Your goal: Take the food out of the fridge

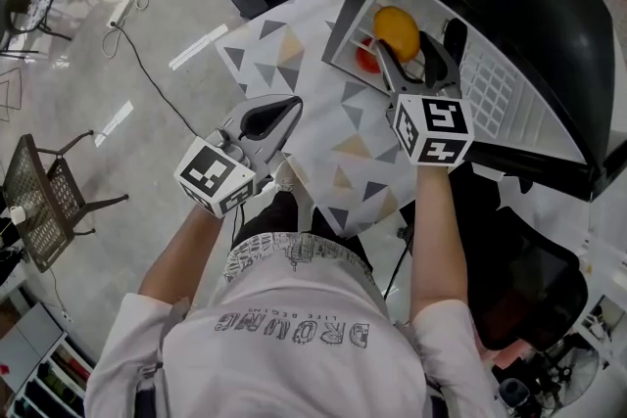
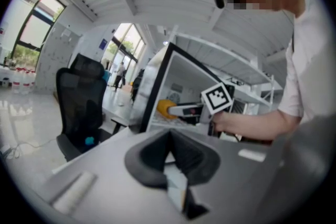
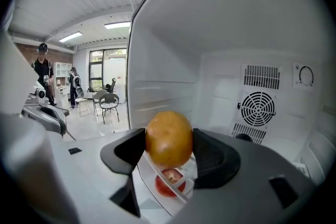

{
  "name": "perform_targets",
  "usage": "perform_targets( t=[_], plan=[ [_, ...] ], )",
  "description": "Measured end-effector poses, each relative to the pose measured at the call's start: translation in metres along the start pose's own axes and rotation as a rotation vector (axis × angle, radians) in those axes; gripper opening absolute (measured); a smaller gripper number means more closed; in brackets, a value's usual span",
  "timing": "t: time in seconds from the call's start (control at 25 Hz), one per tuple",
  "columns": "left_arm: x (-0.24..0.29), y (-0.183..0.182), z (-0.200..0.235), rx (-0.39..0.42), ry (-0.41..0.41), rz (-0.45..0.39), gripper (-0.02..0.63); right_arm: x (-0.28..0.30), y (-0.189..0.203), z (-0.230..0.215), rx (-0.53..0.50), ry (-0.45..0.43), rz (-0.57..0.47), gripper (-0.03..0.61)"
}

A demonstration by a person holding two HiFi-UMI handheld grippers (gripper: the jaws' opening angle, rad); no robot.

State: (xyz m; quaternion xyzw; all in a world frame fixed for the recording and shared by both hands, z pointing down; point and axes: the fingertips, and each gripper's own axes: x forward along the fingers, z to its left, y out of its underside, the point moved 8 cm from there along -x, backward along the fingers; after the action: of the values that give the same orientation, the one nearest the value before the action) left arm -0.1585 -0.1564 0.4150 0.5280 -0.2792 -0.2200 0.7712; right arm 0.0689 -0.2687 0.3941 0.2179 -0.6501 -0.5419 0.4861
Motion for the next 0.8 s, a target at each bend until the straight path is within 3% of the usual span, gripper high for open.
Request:
perform_targets(
  t=[0.8],
  plan=[
    [0.01, -0.013, -0.059, 0.083, 0.068, 0.011, 0.006, -0.1, 0.013, 0.001, 0.068, -0.023, -0.091, 0.264]
  ],
)
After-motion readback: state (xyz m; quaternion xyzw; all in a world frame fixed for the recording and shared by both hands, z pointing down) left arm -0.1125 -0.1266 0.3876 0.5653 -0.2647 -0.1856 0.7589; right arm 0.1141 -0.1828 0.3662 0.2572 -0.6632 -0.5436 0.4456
